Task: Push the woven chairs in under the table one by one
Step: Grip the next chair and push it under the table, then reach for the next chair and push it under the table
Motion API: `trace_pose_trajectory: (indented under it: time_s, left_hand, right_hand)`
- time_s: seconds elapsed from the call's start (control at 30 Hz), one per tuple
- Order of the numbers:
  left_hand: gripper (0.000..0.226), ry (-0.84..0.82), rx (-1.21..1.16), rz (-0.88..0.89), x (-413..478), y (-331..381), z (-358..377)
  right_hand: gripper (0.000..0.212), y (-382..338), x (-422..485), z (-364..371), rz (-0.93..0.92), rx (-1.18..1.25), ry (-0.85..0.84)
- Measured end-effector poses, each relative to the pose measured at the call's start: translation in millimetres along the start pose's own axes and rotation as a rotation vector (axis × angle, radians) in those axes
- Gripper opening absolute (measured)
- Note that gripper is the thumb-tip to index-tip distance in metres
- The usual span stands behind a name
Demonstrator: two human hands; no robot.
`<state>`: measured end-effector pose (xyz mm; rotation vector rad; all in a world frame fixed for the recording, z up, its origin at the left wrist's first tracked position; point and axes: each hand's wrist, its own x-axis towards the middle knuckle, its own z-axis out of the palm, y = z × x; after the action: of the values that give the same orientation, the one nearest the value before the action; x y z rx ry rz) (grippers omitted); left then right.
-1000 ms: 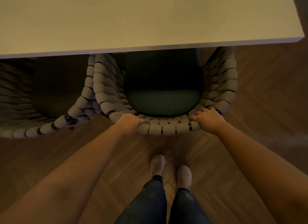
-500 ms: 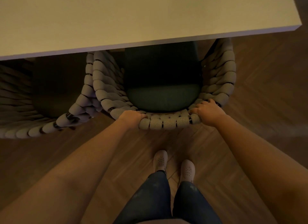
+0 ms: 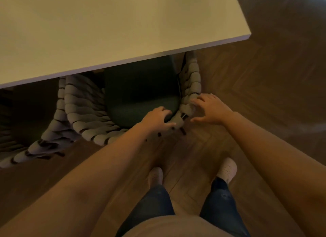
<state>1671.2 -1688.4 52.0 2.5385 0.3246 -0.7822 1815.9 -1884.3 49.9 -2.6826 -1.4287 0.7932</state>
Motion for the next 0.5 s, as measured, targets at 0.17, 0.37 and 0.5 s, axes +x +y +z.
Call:
trace_pose_trajectory:
  time_s: [0.17,0.37,0.5]
  left_hand:
    - [0.052,0.234,0.105,-0.070,59,101,-10]
    - [0.051,0.326,0.070,-0.164,124,214,-14]
    - [0.051,0.371,0.079,-0.158,154,251,-33]
  right_hand:
    - [0.083,111,-28,-39,0.053,-0.073,-0.018]
    - [0.080,229,-54,-85,0.052,-0.108,-0.055]
    - [0.082,281,-40,-115,0.028,-0.111,-0.055]
